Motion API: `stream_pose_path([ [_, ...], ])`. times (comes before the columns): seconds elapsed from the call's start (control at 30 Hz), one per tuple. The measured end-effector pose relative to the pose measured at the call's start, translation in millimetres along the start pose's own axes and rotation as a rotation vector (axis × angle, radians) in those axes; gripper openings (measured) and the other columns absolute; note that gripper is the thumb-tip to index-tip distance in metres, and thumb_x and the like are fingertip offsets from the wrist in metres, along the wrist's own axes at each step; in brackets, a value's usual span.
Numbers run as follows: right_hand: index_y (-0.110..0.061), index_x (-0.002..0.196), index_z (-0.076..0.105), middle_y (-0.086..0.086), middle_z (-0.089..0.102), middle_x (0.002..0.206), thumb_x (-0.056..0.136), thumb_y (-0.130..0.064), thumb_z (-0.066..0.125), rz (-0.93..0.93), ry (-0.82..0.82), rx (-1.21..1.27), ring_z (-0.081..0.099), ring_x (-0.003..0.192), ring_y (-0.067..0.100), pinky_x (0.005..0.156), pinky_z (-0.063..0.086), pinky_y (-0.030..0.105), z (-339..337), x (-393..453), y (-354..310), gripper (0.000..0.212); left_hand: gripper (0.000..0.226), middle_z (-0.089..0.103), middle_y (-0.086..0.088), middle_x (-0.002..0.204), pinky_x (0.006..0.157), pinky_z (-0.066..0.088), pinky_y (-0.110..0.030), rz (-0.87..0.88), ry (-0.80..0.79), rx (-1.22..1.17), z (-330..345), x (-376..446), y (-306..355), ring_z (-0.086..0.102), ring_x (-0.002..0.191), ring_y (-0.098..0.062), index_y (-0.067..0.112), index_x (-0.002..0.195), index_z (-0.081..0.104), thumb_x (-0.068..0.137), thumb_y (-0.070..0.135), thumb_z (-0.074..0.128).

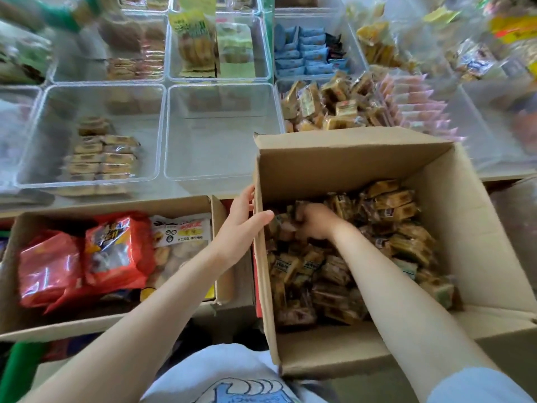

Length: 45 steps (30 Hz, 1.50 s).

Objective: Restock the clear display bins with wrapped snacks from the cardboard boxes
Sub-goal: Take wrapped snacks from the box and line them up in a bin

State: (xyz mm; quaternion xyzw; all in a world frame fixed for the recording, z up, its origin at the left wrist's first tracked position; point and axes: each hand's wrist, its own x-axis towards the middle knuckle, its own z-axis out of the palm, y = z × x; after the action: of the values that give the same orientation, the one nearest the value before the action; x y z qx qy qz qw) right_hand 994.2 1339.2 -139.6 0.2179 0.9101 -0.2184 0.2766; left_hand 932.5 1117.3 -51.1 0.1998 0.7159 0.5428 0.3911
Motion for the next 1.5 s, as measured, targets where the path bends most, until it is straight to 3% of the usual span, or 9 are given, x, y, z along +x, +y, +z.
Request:
stream_pose_path([
  [0.2, 0.0, 0.116, 0.056, 0.02, 0.07, 0.11, 0.09, -0.024, 0.071, -0.209, -0.18, 1.237, 0.07, 0.096, 0.032, 0.075, 0.06, 0.032, -89.5, -69.7, -7.4, 0.039, 0.087, 0.047, 0.01, 0.149, 0.112, 0.042, -0.047, -0.006, -0.102, -0.047, -6.3, 1.8, -1.8, 0.047, 0.135, -0.012, 0.04, 0.153, 0.027, 0.077, 0.066, 0.059],
  [0.37, -0.001, 0.142, 0.044, 0.024, 0.062, 0.119, 0.089, -0.018, 0.072, -0.511, -0.292, 1.507, 0.066, 0.098, 0.032, 0.079, 0.058, 0.036, -114.8, -91.0, -57.2, 0.062, 0.079, 0.048, 0.006, 0.147, 0.107, 0.045, -0.034, -0.099, -0.116, 0.125, -36.5, -1.3, -7.3, 0.052, 0.126, -0.008, 0.027, 0.152, 0.037, 0.087, 0.065, 0.06],
  [0.57, -0.013, 0.133, 0.057, 0.019, 0.066, 0.121, 0.091, -0.011, 0.068, -0.395, 0.0, 1.29, 0.063, 0.107, 0.03, 0.082, 0.052, 0.035, -123.6, -58.3, -164.4, 0.043, 0.015, 0.062, 0.004, 0.114, 0.08, 0.049, -0.012, 0.074, 0.269, 0.292, -158.0, 12.0, -26.6, 0.06, 0.095, 0.0, 0.028, 0.11, 0.068, 0.097, 0.023, 0.062],
  [0.77, -0.026, 0.12, 0.065, 0.001, 0.073, 0.105, 0.084, -0.037, 0.074, -0.207, 0.242, 0.899, 0.063, 0.088, 0.011, 0.067, 0.046, 0.025, -103.1, 42.0, -283.9, 0.039, 0.028, 0.062, -0.016, 0.117, 0.087, 0.052, -0.045, 0.094, 0.602, 0.732, -335.1, 39.3, -60.1, 0.061, 0.102, -0.036, 0.005, 0.107, 0.072, 0.086, 0.019, 0.06],
  [0.87, -0.02, 0.124, 0.064, 0.003, 0.069, 0.111, 0.088, -0.029, 0.073, -0.178, 0.314, 0.774, 0.064, 0.09, 0.017, 0.07, 0.049, 0.029, -87.3, 97.2, -340.0, 0.037, 0.051, 0.056, -0.023, 0.135, 0.098, 0.048, -0.055, 0.074, 0.606, 0.953, -401.2, 52.0, -93.7, 0.053, 0.124, -0.043, 0.001, 0.119, 0.065, 0.082, 0.034, 0.055],
  [0.97, -0.026, 0.121, 0.06, 0.002, 0.067, 0.114, 0.091, -0.027, 0.068, -0.15, 0.321, 0.636, 0.069, 0.089, 0.028, 0.067, 0.06, 0.046, -71.4, 147.6, -380.7, 0.031, 0.069, 0.023, -0.021, 0.163, 0.121, 0.019, -0.052, -0.074, 0.505, 1.069, -440.9, 63.7, -125.2, 0.016, 0.153, -0.035, 0.006, 0.149, 0.04, 0.091, 0.036, 0.061],
  [1.13, -0.022, 0.12, 0.064, -0.003, 0.067, 0.113, 0.087, -0.018, 0.071, -0.146, 0.342, 0.453, 0.063, 0.102, 0.021, 0.088, 0.052, 0.036, -53.0, 221.5, -420.1, 0.034, 0.075, -0.003, -0.015, 0.168, 0.126, 0.003, -0.048, -0.062, 0.478, 1.091, -455.0, 69.8, -153.0, -0.01, 0.155, -0.027, 0.011, 0.158, 0.025, 0.095, 0.047, 0.046],
  [1.27, -0.024, 0.12, 0.066, 0.006, 0.065, 0.119, 0.088, -0.015, 0.069, -0.073, 0.408, 0.327, 0.06, 0.106, 0.023, 0.085, 0.038, 0.022, -40.9, 272.8, -438.4, 0.034, 0.076, -0.014, -0.013, 0.167, 0.126, -0.002, -0.047, -0.063, 0.454, 1.067, -456.6, 68.9, -155.0, -0.02, 0.153, -0.025, 0.015, 0.16, 0.019, 0.095, 0.052, 0.037],
  [1.5, -0.026, 0.132, 0.06, 0.01, 0.06, 0.129, 0.094, -0.022, 0.057, -0.031, 0.233, 0.105, 0.053, 0.122, 0.034, 0.101, 0.048, 0.043, -16.5, 329.4, -457.9, 0.039, 0.076, -0.012, -0.015, 0.167, 0.125, 0.002, -0.05, -0.071, 0.452, 1.065, -455.9, 68.4, -152.9, -0.017, 0.154, -0.027, 0.014, 0.158, 0.024, 0.092, 0.049, 0.034],
])
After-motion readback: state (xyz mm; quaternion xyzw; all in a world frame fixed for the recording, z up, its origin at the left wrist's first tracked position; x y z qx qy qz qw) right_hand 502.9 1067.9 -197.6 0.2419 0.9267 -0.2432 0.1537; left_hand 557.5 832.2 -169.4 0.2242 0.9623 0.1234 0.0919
